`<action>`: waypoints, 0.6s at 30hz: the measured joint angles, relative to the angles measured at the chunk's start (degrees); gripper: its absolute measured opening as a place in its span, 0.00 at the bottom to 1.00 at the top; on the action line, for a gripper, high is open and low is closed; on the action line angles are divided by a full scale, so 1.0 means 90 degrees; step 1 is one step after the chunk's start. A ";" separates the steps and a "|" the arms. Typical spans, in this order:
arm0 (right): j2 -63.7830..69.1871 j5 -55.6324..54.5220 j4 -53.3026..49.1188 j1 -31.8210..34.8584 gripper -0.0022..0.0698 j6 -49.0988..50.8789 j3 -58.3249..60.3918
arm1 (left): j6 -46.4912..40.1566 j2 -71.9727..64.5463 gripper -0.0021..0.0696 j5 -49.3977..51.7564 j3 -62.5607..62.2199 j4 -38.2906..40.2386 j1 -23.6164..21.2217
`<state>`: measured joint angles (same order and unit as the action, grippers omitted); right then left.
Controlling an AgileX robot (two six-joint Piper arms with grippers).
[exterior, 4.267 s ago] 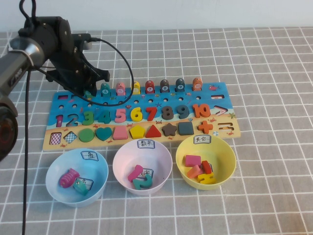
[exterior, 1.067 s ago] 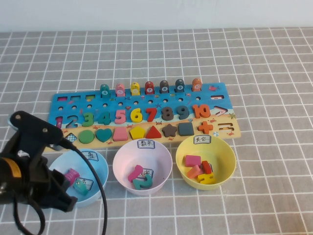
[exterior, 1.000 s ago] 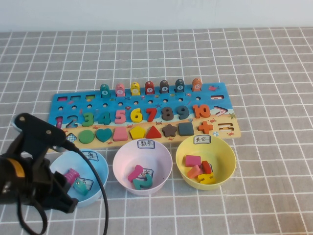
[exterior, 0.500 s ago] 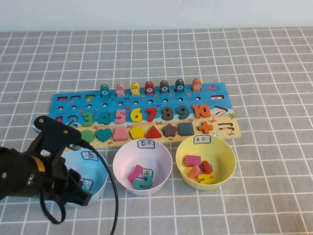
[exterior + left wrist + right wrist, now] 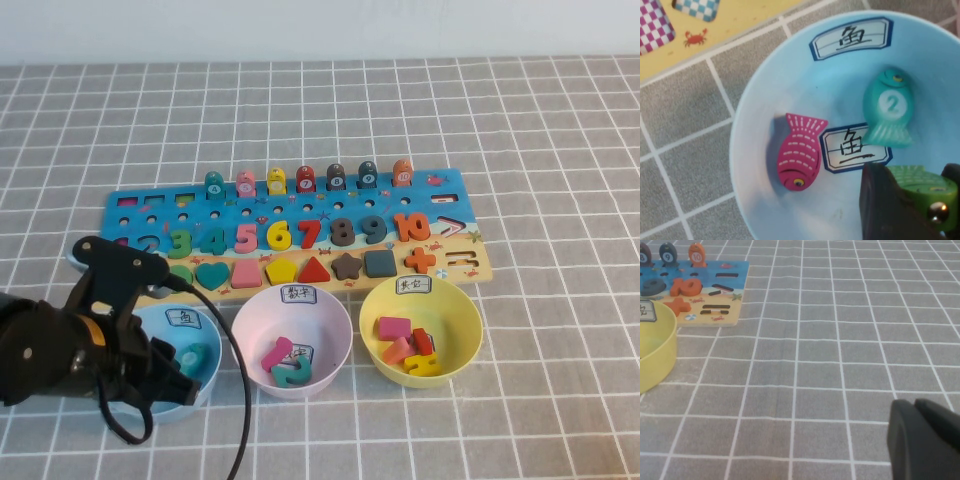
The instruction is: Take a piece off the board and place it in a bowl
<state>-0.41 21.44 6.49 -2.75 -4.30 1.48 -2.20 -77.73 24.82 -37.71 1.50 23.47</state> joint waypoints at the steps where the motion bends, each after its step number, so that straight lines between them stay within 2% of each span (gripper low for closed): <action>1: 0.0000 0.0000 0.0000 0.0000 0.01 0.0000 0.0000 | 0.0002 0.0000 0.29 0.0000 0.0000 0.0000 0.0000; 18: 0.0000 0.0000 0.0000 0.0000 0.01 0.0000 0.0000 | 0.0013 -0.0234 0.29 0.0170 0.0000 0.0000 0.0000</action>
<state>-0.41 21.44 6.49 -2.75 -4.30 1.48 -2.08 -79.84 26.35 -37.71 1.50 23.47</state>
